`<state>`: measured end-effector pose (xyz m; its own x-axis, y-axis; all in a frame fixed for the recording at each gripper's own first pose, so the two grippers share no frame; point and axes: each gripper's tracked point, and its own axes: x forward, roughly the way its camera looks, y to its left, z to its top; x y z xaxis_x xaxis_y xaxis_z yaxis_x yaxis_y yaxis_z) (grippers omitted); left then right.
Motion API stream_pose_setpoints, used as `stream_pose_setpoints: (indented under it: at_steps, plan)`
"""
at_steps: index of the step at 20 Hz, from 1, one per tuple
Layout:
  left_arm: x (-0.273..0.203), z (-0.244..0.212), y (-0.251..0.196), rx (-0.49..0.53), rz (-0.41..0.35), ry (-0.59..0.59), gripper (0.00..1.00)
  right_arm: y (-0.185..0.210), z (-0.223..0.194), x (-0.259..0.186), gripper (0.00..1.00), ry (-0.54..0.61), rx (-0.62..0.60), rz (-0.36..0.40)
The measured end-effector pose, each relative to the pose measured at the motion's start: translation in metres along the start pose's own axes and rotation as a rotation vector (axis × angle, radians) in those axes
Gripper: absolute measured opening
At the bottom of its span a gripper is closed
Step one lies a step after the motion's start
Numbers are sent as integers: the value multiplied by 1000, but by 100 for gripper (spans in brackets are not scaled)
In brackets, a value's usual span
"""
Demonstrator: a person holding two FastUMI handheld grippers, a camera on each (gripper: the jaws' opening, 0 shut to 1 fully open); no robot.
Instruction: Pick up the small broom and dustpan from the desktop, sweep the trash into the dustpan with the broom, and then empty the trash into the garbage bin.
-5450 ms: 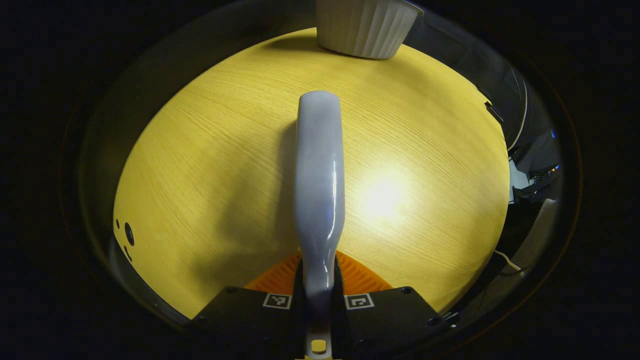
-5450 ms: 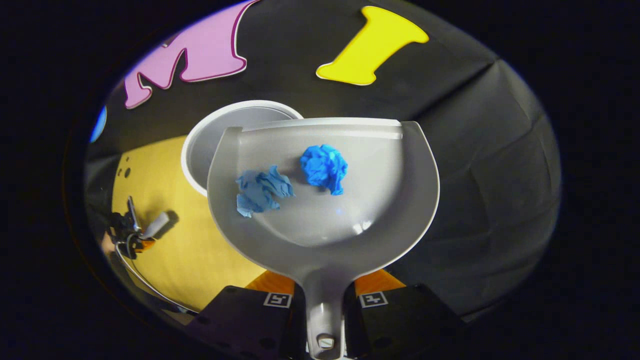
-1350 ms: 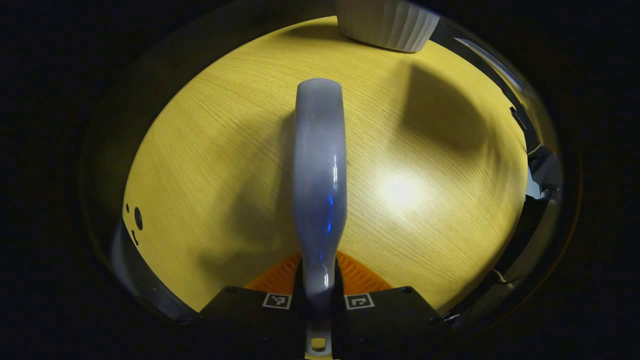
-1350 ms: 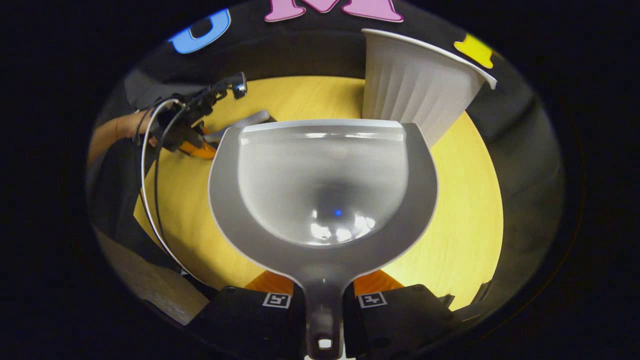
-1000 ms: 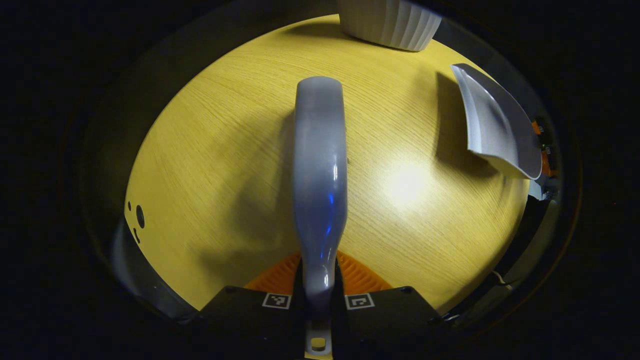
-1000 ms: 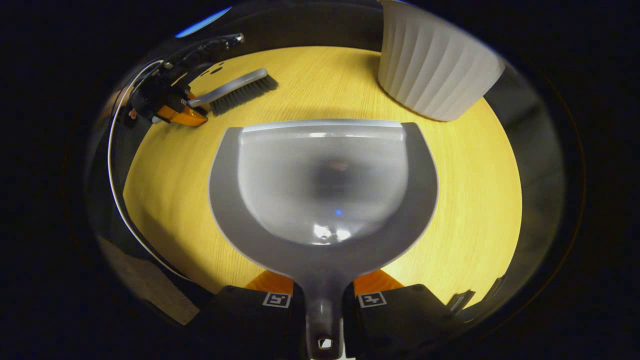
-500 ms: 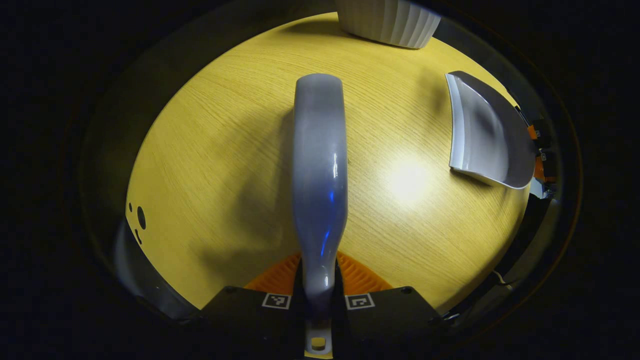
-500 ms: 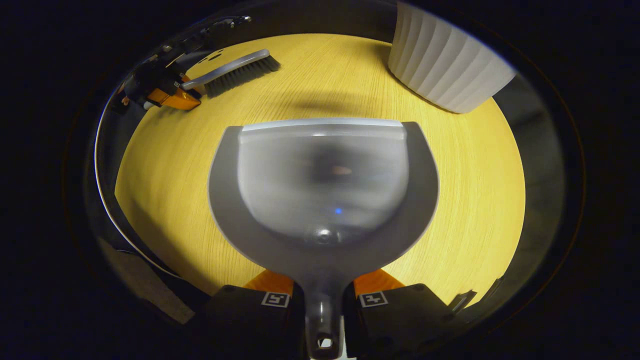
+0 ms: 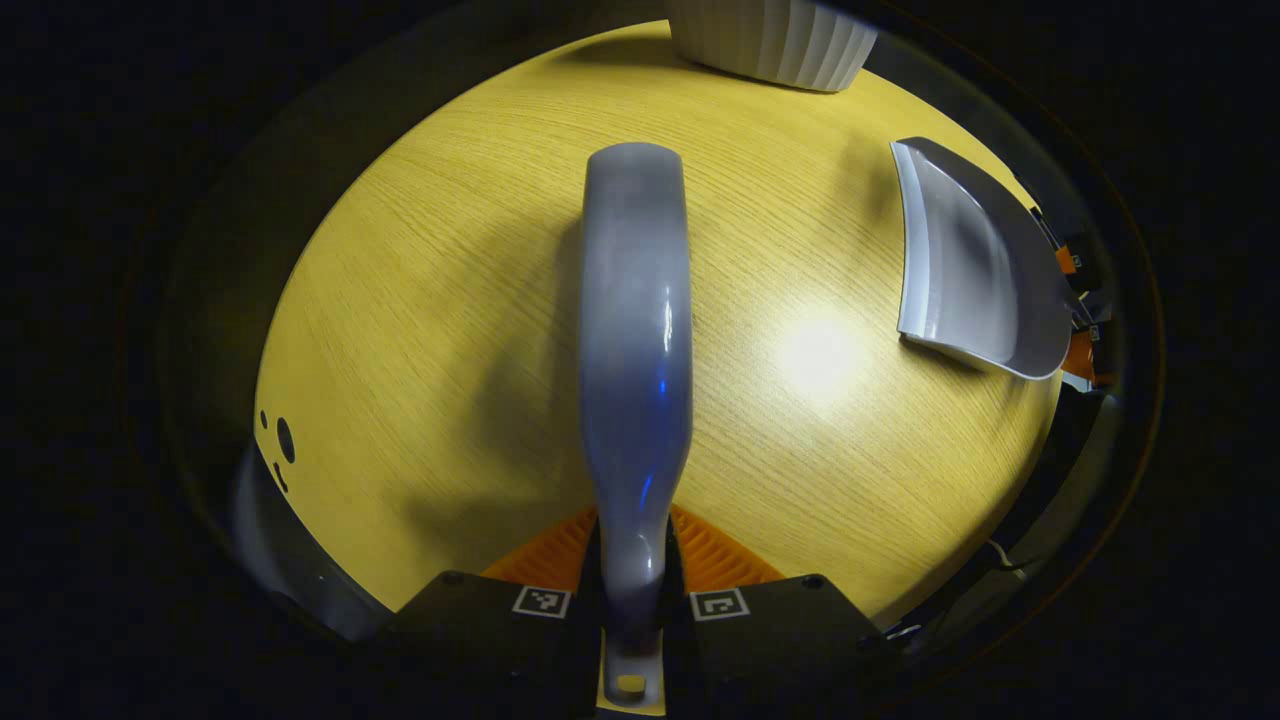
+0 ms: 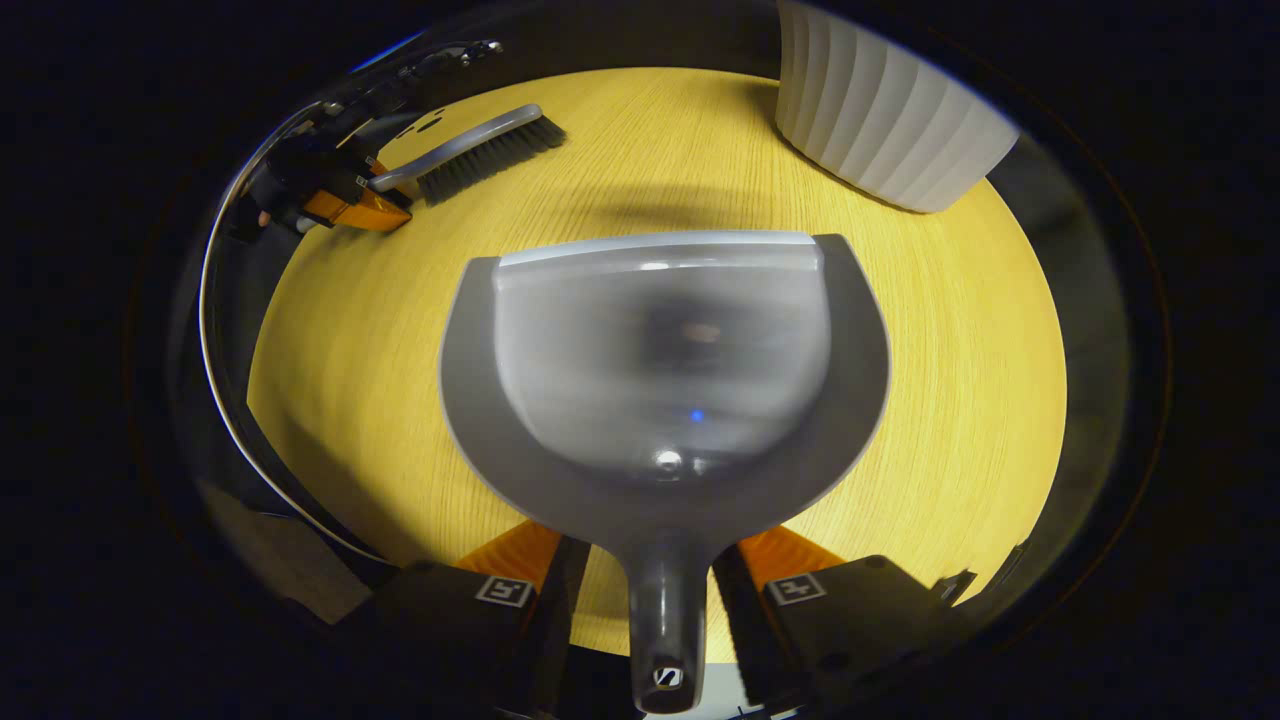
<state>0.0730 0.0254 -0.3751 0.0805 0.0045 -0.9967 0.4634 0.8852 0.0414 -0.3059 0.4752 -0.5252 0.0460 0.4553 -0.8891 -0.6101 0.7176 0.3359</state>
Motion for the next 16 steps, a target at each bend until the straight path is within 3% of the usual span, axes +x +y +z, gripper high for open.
stream_pose_setpoints:
  at_steps: [1, 2, 3, 6, 7, 10, 16]
  plan:
    - [-1, -1, 2, 10, 8, 10, 22, 1, 1, -2, 75, -4, 4, 4]
    - [0, -2, 4, 17, 13, 17, 34, 0, 2, -4, 94, -12, 9, 6]
    - [-1, -5, 1, 14, 4, 25, 32, 0, 3, -8, 86, -19, 16, 6]
    - [-12, -2, -10, 27, -31, -7, 72, -3, 6, -19, 94, -49, 38, 5]
    - [-19, 2, -13, 38, -28, -31, 75, -5, 10, -26, 98, -65, 45, 5]
    - [-41, 14, -6, 67, 26, -115, 99, -7, 15, -42, 99, -112, 51, 1]
    - [-95, 35, 1, 40, 129, -349, 98, -11, 49, -97, 100, -292, 91, 4]
